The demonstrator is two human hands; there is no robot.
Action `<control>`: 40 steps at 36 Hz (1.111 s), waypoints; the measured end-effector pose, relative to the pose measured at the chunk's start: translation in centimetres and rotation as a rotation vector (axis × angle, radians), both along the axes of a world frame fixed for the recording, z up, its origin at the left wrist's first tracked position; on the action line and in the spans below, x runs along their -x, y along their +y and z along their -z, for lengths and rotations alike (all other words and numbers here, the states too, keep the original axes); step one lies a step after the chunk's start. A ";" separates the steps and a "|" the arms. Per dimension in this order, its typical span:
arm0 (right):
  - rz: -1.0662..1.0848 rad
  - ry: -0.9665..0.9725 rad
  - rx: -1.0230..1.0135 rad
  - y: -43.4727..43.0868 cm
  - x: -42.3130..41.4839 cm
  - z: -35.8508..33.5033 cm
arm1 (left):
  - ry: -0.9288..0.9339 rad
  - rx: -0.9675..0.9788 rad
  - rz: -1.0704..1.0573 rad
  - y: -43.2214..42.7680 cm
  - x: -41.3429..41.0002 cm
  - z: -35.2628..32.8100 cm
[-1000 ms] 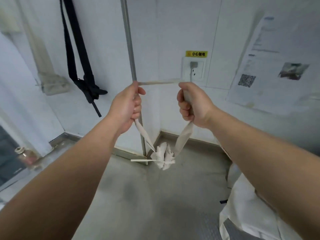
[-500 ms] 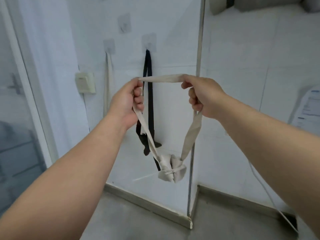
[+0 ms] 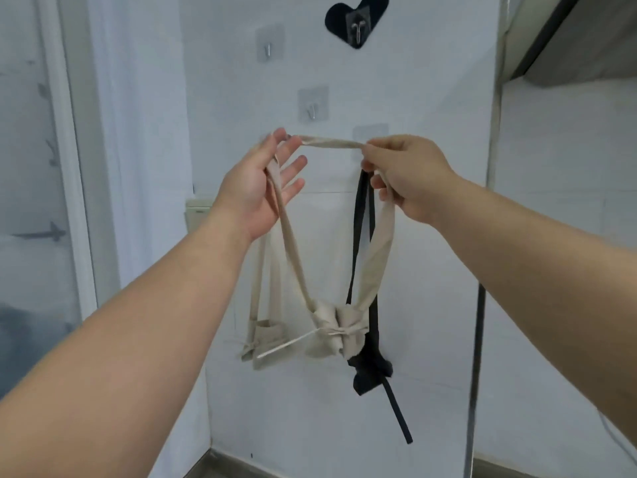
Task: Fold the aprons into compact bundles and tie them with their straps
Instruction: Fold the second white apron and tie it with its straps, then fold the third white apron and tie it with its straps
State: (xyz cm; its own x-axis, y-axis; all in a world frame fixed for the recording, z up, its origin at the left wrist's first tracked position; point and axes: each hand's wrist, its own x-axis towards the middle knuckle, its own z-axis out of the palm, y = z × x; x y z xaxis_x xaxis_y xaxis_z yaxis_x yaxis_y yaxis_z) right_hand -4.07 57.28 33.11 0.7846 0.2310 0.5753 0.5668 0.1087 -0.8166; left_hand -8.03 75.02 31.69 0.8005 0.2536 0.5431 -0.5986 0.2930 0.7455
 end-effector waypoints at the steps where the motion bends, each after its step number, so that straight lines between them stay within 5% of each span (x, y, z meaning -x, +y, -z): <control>1: 0.031 -0.037 0.001 0.4 -0.4 -0.8 | -0.015 -0.017 -0.013 0.6 -0.4 -0.8; 12: 0.638 -0.693 0.285 5.5 -6.9 -7.7 | -0.065 -0.238 -0.228 4.5 -6.8 -7.6; 19: 0.859 -0.703 0.626 8.3 -11.1 -7.0 | -0.019 -0.297 -0.322 5.5 -10.8 -8.3; 28: 0.791 -0.868 1.030 6.8 -8.0 -3.7 | 0.141 -0.614 -0.319 6.0 -7.9 -4.6; 35: 0.863 -0.995 0.810 3.9 -5.8 -1.0 | 0.166 -0.605 -0.434 5.0 -4.4 -3.2; 40: 0.654 -0.630 0.632 2.0 -4.4 0.8 | 0.202 -0.615 -0.375 3.3 -3.0 -1.6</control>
State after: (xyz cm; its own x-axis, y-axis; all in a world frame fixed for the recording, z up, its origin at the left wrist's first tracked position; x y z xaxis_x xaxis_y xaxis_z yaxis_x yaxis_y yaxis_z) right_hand 0.38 59.33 32.26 0.4708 0.2722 0.8392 0.6965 -0.6986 -0.1642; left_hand -5.00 78.31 33.27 0.8190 0.2272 0.5270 -0.4106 -0.4096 0.8147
